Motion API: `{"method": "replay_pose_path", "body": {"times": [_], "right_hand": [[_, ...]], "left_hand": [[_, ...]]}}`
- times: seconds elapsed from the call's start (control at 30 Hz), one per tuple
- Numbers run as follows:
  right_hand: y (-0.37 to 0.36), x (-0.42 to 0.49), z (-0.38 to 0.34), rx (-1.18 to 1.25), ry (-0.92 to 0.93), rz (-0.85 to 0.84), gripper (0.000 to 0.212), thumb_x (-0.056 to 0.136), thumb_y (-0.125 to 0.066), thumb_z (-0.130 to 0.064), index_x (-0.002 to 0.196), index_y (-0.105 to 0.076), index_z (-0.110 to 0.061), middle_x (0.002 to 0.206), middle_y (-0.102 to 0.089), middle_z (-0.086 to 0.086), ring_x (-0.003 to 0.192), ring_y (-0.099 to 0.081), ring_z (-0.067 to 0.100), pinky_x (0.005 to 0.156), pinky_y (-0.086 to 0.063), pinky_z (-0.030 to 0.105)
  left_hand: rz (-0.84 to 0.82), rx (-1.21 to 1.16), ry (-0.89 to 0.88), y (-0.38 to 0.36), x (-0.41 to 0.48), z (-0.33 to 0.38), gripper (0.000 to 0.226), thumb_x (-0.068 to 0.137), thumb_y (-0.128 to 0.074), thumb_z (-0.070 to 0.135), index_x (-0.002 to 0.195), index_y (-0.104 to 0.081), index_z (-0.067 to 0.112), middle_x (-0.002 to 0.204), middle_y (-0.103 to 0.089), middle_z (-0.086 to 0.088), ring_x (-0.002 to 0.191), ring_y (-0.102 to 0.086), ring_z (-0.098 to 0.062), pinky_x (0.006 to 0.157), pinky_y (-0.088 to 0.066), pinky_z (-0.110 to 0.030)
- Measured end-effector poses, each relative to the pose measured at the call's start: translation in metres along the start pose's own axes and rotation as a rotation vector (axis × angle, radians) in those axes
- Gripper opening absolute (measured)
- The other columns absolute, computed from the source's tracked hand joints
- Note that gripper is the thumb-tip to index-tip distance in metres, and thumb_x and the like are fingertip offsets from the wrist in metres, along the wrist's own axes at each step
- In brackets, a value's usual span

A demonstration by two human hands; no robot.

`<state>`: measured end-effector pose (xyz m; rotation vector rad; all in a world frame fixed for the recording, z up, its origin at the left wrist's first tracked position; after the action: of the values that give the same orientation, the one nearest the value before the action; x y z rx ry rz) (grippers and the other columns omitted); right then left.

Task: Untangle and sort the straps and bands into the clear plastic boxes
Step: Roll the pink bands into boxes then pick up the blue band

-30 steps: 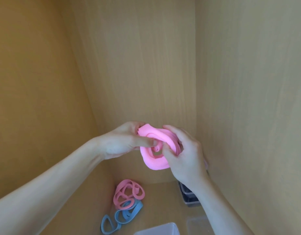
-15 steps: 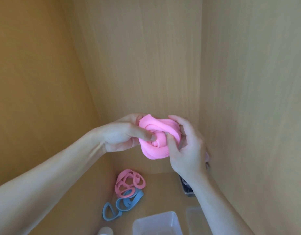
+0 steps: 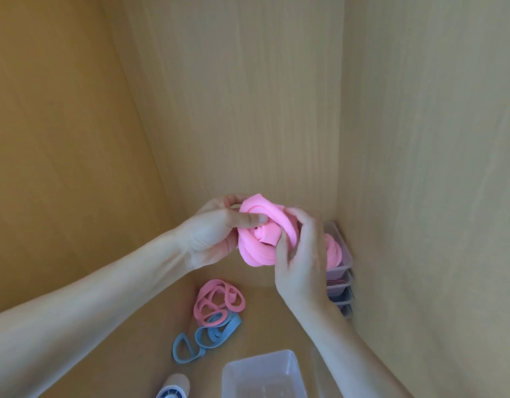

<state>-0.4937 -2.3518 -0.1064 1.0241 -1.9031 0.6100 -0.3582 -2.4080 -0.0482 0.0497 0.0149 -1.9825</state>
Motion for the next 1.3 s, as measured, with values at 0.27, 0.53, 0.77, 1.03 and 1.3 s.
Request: {"method": "replay_pose_path", "body": {"times": [0.27, 0.53, 0.77, 1.03, 1.3], "right_hand": [[-0.009, -0.028, 0.025, 0.551, -0.601, -0.149, 0.037, 0.089, -0.057, -0.018, 0.126, -0.057, -0.024, 0.120, -0.065, -0.003, 0.113, -0.063, 0.016, 0.094, -0.050, 0.030], [0.003, -0.036, 0.029, 1.117, -0.796, -0.199, 0.056, 0.081, -0.075, -0.014, 0.130, -0.049, -0.002, 0.121, -0.062, 0.016, 0.113, -0.059, 0.031, 0.093, -0.052, 0.037], [0.014, -0.051, 0.041, 0.659, -0.604, -0.057, 0.053, 0.082, -0.078, -0.046, 0.116, -0.063, -0.008, 0.113, -0.072, 0.008, 0.107, -0.069, 0.023, 0.088, -0.055, 0.030], [0.012, -0.090, 0.079, 0.512, -0.787, -0.175, 0.009, 0.090, -0.071, -0.009, 0.097, -0.075, -0.012, 0.093, -0.077, -0.001, 0.090, -0.070, 0.009, 0.082, -0.052, 0.021], [-0.007, -0.175, 0.077, 0.359, -1.039, -0.521, 0.021, 0.090, -0.065, -0.041, 0.103, -0.071, -0.026, 0.103, -0.073, -0.004, 0.099, -0.067, 0.012, 0.087, -0.051, 0.025]], "left_hand": [[-0.004, -0.083, 0.029, 0.000, -0.006, -0.022, 0.064, 0.070, -0.079, 0.001, 0.129, -0.054, -0.009, 0.116, -0.068, -0.027, 0.096, -0.070, -0.031, 0.080, -0.059, -0.034], [-0.115, -0.043, 0.088, -0.010, -0.009, -0.037, 0.063, 0.078, -0.076, 0.005, 0.135, -0.050, -0.008, 0.131, -0.060, -0.031, 0.111, -0.064, -0.037, 0.100, -0.054, -0.044], [-0.142, -0.087, 0.185, -0.012, -0.015, -0.067, 0.046, 0.087, -0.069, 0.021, 0.123, -0.065, -0.007, 0.125, -0.064, -0.030, 0.111, -0.062, -0.035, 0.109, -0.044, -0.049], [0.109, -0.196, 0.228, -0.014, -0.039, -0.168, 0.027, 0.090, -0.063, 0.029, 0.106, -0.077, 0.012, 0.118, -0.073, -0.011, 0.112, -0.067, -0.025, 0.095, -0.053, -0.036], [0.494, 0.126, 0.340, 0.010, -0.067, -0.246, 0.037, 0.085, -0.075, 0.042, 0.095, -0.071, 0.007, 0.092, -0.075, -0.010, 0.079, -0.070, -0.014, 0.068, -0.055, -0.027]]}}
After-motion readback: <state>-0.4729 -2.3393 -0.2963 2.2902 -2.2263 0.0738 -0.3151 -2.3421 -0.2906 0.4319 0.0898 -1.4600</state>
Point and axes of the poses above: each hand's wrist, its own x-axis towards the middle knuckle, its own y-axis out of the back of the hand, z = x × y, the point moved 5 cm from there along x, towards the middle knuckle
